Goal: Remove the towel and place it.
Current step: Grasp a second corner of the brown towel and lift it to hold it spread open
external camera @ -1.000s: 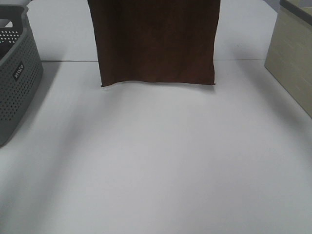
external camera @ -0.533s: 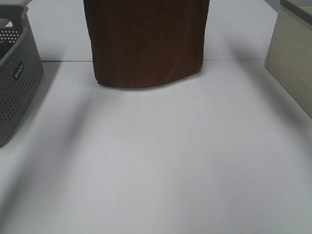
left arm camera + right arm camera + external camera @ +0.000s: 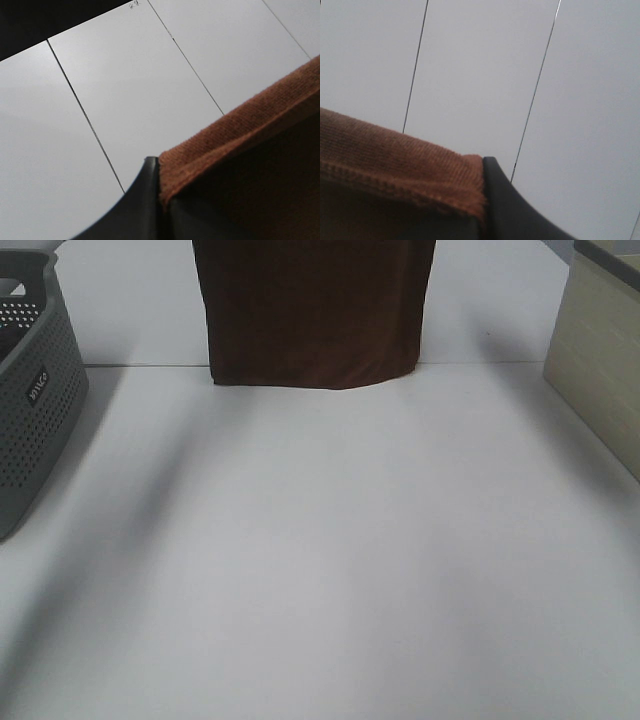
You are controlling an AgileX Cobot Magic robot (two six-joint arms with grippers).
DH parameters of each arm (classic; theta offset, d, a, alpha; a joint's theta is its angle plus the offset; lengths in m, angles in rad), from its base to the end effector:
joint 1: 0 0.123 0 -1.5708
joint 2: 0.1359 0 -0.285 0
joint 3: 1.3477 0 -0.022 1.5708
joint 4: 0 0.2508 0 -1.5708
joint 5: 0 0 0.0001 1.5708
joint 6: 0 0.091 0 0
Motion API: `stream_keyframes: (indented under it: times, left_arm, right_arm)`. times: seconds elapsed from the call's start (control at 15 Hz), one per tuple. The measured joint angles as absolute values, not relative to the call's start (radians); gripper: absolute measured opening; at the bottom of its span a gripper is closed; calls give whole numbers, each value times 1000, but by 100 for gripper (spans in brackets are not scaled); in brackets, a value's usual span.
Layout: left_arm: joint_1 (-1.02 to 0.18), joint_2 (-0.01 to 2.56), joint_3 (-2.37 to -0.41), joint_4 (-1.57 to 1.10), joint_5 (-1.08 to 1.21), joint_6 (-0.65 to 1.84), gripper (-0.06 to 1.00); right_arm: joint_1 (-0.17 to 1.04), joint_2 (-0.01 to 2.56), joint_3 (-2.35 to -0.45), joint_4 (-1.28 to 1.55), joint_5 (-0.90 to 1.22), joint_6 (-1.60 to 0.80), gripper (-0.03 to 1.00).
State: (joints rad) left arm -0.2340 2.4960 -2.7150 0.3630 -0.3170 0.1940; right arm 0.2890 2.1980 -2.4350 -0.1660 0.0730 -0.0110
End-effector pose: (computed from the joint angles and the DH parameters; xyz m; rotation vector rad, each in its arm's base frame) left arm 0.5383 -0.1386 0.4099 0.4603 0.8579 0.2282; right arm 0.4948 0.1459 0.4523 -0.2943 1.2859 0.0877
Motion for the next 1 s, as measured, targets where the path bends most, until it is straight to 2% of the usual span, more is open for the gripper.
stream_keyframes:
  times: [0.33, 0.6, 0.87, 1.0]
  left_arm:
    - [-234, 2477, -2716, 395, -302, 191, 0]
    - [-236, 2477, -2717, 408, -202, 134, 0]
    - [-293, 2476, -2717, 392, 197, 79, 0]
    - [-340, 2456, -2717, 340, 498, 183, 0]
  right_arm:
    - [289, 2198, -2435, -123, 85, -11, 1]
    - [289, 2198, -2435, -82, 194, -11, 1]
    - [288, 2177, -2439, -26, 547, -11, 1]
    - [285, 2139, -2439, 0, 724, -11, 1]
